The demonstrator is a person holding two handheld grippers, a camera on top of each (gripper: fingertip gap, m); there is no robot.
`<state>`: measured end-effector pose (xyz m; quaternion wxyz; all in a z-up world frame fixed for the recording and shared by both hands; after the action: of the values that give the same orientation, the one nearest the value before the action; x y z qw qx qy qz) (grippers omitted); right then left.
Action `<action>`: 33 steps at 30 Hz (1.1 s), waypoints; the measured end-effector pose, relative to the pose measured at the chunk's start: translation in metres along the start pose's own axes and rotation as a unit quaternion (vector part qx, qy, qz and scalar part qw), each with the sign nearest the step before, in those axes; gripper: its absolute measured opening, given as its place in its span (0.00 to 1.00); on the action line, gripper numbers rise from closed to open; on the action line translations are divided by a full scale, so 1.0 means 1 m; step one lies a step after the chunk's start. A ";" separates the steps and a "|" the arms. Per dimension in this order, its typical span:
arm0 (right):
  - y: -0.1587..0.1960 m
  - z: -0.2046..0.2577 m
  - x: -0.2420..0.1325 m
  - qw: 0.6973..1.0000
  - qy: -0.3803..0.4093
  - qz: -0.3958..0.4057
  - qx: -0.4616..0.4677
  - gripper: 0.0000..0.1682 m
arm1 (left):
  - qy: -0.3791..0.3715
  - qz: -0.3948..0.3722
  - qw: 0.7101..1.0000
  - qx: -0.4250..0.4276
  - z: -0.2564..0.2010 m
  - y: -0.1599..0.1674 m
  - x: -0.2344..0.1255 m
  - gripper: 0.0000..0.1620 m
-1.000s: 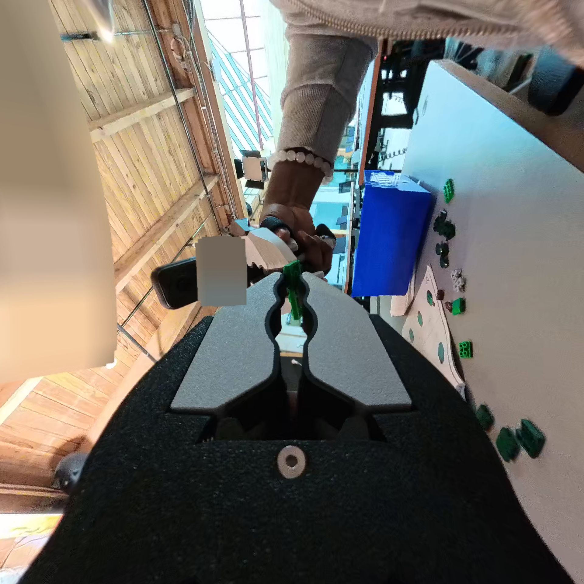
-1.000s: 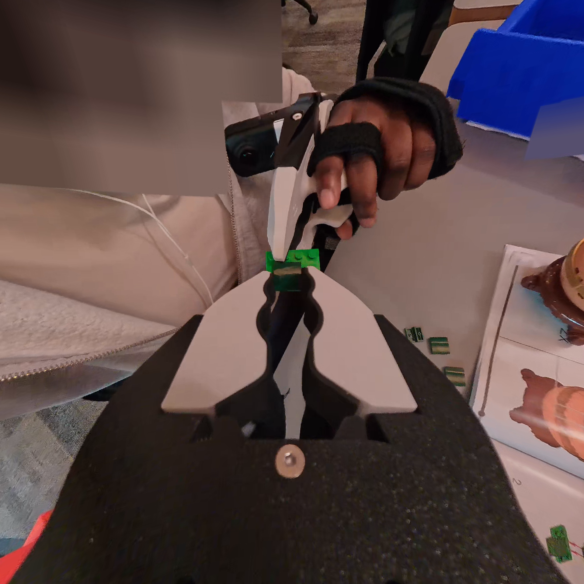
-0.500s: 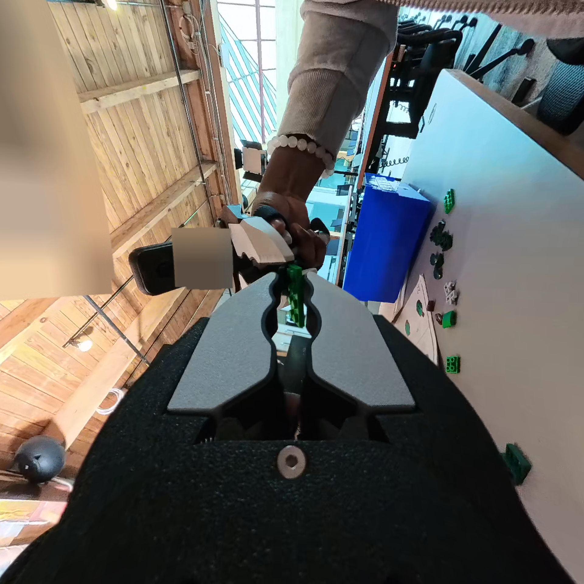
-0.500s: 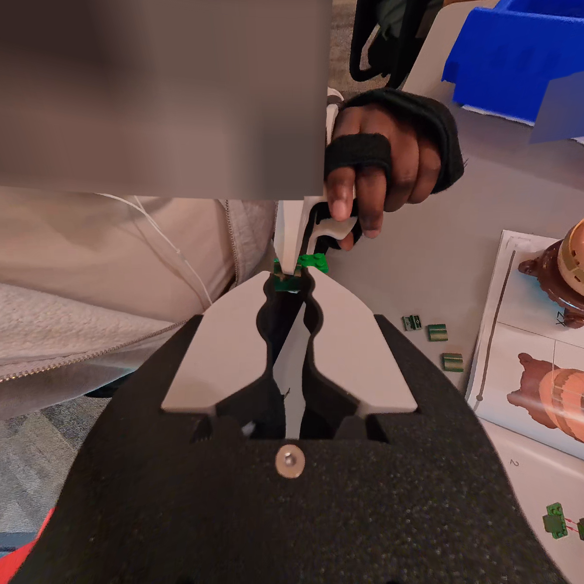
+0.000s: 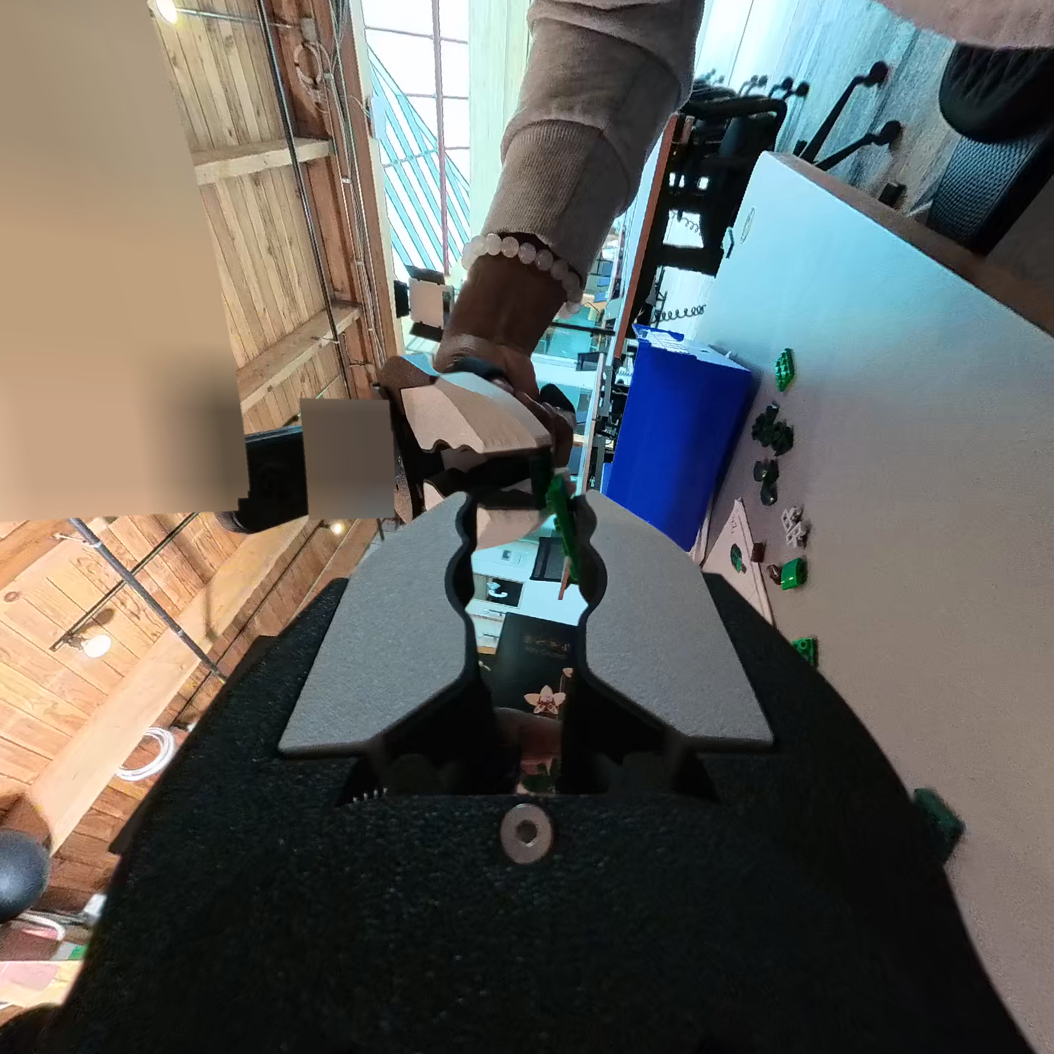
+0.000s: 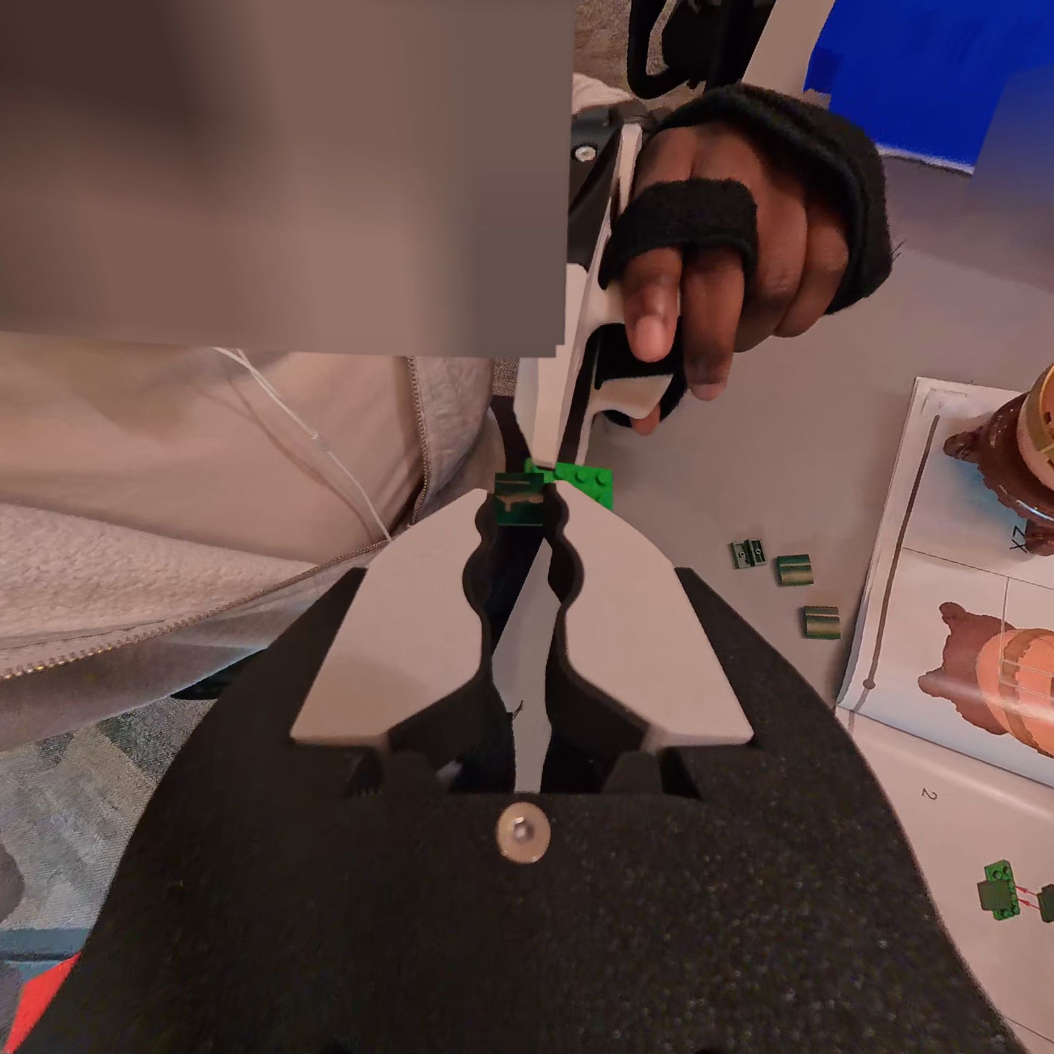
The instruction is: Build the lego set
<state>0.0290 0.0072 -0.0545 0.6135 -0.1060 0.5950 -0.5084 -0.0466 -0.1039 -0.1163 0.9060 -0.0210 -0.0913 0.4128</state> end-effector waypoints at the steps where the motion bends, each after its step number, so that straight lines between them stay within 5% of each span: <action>1: -0.002 0.001 -0.003 1.000 0.003 -0.004 -0.002 0.09 | 0.002 0.002 1.000 0.008 0.000 0.001 0.000 0.21; 6: -0.001 -0.004 -0.008 1.000 0.011 -0.004 -0.006 0.09 | 0.015 -0.001 0.999 0.032 0.002 0.004 0.003 0.22; 10: 0.021 -0.019 -0.012 0.998 0.050 -0.011 0.027 0.09 | 0.045 0.037 0.998 0.028 -0.013 0.026 0.001 0.00; 19: 0.138 -0.055 0.032 0.952 0.267 0.068 0.130 0.09 | 0.029 0.163 0.962 -0.217 -0.035 0.064 -0.019 0.00; 26: 0.129 -0.050 0.025 0.950 0.289 0.066 0.102 0.22 | 0.012 0.144 0.913 -0.382 -0.034 0.058 -0.024 0.04; 33: 0.135 -0.022 0.024 0.933 0.338 0.031 0.119 0.31 | 0.041 0.113 0.911 -0.395 -0.041 0.051 -0.024 0.10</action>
<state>0.0722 0.0626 -0.1748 0.3993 0.1641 0.7057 -0.5619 -0.0924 -0.0863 -0.1663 0.7738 -0.4041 -0.2070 0.4417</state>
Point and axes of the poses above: each gripper's, where its closed fingertips meet, x out along the fingers, y out of its underside, z = x × y across the jaws, the point moved 8 cm from there along -x, back along the fingers, and after that the axes turned 1 degree about y, right-handed, at the moved point
